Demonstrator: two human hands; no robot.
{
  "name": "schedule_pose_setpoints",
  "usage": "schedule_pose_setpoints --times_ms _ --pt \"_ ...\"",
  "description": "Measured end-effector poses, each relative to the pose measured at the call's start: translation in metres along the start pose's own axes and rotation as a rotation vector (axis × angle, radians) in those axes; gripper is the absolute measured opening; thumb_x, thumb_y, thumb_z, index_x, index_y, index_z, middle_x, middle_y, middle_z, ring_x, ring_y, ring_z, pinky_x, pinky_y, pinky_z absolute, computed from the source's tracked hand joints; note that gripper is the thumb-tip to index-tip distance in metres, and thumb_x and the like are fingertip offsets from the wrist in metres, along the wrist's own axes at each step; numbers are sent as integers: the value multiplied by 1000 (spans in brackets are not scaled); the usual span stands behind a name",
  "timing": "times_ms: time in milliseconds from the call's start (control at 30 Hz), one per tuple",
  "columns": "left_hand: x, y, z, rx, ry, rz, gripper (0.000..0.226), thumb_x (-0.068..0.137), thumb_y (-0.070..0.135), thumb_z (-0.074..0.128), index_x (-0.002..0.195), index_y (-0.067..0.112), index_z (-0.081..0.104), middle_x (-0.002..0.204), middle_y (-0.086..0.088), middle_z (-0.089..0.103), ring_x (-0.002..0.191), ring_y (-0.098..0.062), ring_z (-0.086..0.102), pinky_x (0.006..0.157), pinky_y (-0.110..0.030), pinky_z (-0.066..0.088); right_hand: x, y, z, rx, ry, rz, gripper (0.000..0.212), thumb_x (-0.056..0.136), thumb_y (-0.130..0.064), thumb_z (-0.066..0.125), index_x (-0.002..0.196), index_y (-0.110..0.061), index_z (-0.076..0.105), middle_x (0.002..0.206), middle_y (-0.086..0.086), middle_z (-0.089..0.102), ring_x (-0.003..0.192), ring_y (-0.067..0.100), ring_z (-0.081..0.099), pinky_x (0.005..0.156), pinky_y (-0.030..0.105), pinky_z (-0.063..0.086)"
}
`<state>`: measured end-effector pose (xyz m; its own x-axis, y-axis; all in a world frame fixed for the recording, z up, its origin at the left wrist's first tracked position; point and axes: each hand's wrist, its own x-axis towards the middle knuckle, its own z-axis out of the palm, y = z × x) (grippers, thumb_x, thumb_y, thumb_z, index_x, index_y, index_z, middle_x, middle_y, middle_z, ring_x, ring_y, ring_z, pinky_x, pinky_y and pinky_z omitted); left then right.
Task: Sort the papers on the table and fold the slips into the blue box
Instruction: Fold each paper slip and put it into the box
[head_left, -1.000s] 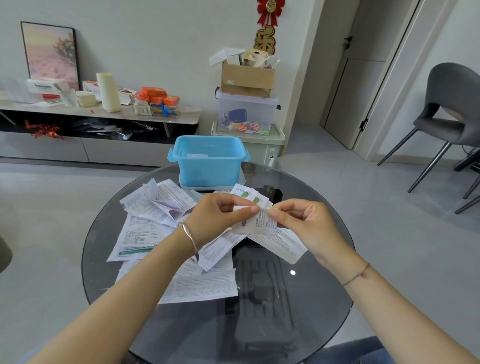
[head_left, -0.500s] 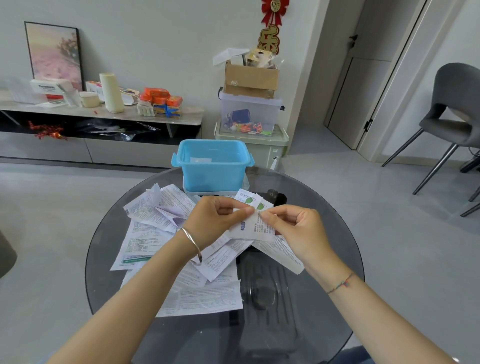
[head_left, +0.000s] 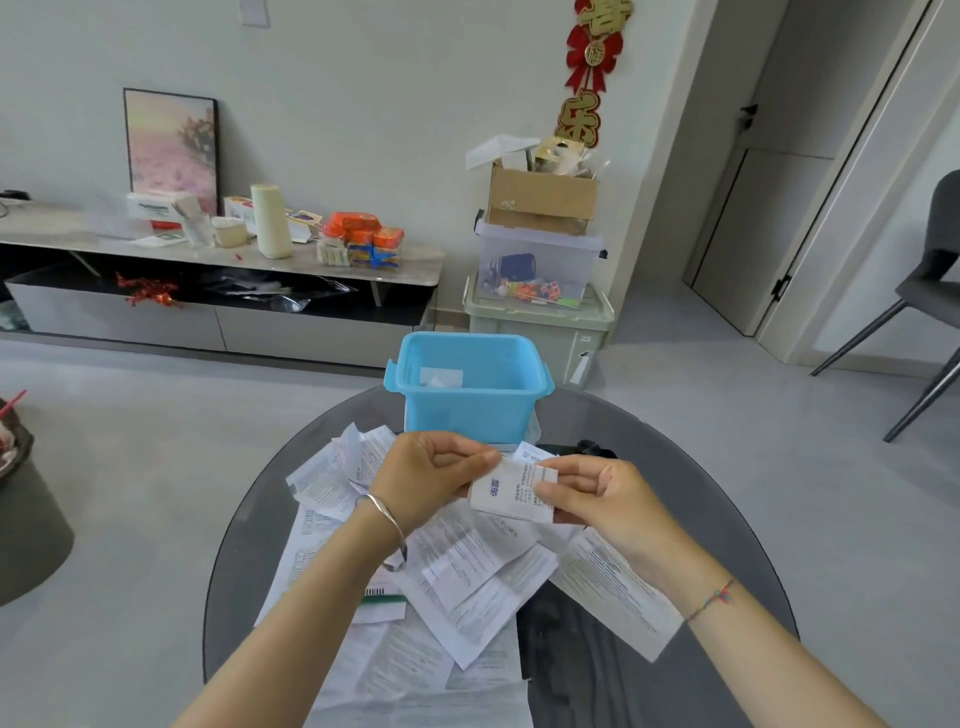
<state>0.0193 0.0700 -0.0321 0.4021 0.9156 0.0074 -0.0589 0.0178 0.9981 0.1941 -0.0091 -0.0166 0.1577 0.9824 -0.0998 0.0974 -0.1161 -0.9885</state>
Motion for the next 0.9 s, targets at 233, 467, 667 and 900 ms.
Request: schedule_pose_setpoints --times_ms 233,467,667,900 --pt "68 12 -34 274 352 262 16 96 24 54 103 17 67 98 3 71 93 -15 66 84 -28 53 97 -42 -1 6 141 -142 9 85 -1 67 93 -5 64 88 9 73 71 10 70 62 18 55" --pt "136 -3 -57 680 339 121 43 101 23 43 142 11 40 144 -8 45 130 -24 43 109 -34 33 219 -30 22 -241 141 -77 22 83 3 68 75 -14 56 96 19 68 78 22 66 65 25 58" --pt "151 -17 -64 744 301 84 44 101 18 40 145 14 32 148 -6 39 132 -23 40 109 -30 31 270 -4 43 -436 151 -103 11 82 -3 71 78 -12 65 91 16 72 80 20 63 83 36 54" --pt "157 -26 -68 651 334 122 43 99 15 45 142 12 37 147 -6 39 133 -22 39 110 -29 29 286 -8 51 -593 -91 178 21 85 -9 69 102 4 69 89 11 66 70 16 59 76 29 56"
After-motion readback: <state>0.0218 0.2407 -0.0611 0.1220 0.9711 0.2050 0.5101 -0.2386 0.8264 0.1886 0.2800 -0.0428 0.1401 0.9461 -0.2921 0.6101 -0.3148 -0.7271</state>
